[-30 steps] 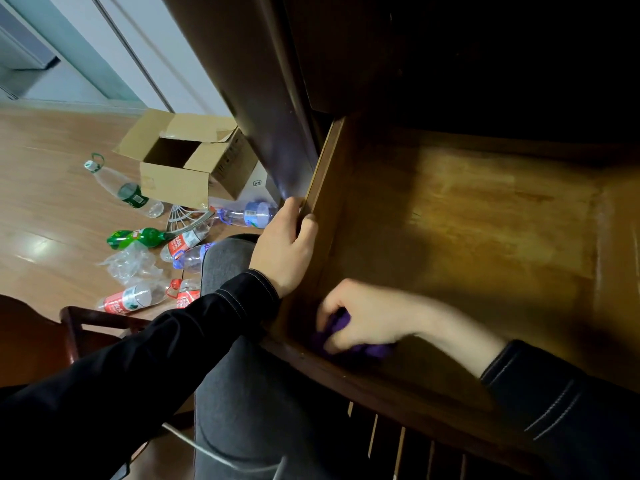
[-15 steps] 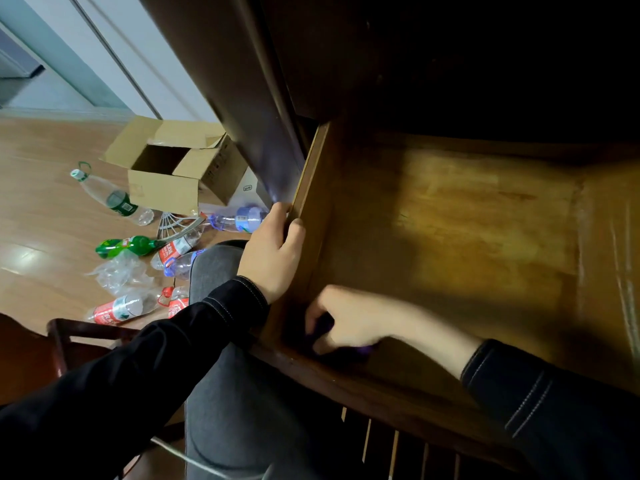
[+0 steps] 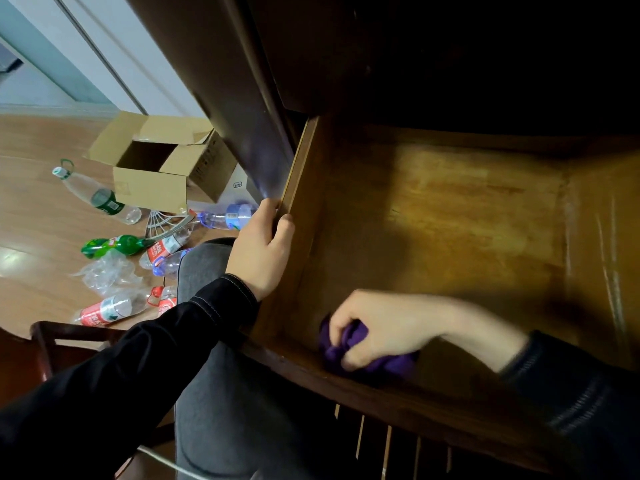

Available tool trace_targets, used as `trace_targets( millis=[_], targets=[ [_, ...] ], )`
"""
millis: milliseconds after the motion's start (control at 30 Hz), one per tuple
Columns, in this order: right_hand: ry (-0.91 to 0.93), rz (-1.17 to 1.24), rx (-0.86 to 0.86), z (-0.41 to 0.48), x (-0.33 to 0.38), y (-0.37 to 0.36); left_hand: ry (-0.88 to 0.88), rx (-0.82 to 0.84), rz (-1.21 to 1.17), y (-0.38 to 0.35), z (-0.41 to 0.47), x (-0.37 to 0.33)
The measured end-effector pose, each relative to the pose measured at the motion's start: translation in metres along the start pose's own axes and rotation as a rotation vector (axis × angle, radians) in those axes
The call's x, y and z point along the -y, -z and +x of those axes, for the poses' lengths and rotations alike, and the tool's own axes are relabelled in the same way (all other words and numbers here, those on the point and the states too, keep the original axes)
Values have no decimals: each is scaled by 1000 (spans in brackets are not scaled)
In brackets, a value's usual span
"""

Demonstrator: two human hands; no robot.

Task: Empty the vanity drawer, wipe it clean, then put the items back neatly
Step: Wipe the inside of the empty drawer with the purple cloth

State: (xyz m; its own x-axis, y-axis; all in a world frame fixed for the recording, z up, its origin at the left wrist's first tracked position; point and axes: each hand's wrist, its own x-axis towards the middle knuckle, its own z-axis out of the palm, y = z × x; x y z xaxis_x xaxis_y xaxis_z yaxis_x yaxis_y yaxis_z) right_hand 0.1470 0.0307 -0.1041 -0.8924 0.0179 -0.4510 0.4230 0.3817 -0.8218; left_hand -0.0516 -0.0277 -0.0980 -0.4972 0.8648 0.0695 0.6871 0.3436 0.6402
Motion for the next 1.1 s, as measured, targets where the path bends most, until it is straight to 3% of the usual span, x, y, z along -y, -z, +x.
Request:
trace_targets(
  millis=[100, 267, 500, 700, 900, 1033, 1100],
  targets=[
    [45, 157, -50, -12, -5, -8, 6, -6, 3, -1, 0, 1],
    [102, 100, -176, 9, 6, -17, -5, -17, -22, 0, 1, 3],
    [91, 122, 110, -39, -12, 9, 16, 9, -36, -1, 2, 4],
    [149, 127, -102, -16, 5, -8, 27, 11, -33, -3, 2, 1],
    [148, 32, 135, -38, 1, 17, 42, 9, -31, -2, 3, 4],
    [189, 153, -111, -17, 13, -5, 30, -2, -25, -2, 3, 4],
    [205, 149, -148, -12, 17, -8, 28, -2, -27, -1, 2, 3]
  ],
)
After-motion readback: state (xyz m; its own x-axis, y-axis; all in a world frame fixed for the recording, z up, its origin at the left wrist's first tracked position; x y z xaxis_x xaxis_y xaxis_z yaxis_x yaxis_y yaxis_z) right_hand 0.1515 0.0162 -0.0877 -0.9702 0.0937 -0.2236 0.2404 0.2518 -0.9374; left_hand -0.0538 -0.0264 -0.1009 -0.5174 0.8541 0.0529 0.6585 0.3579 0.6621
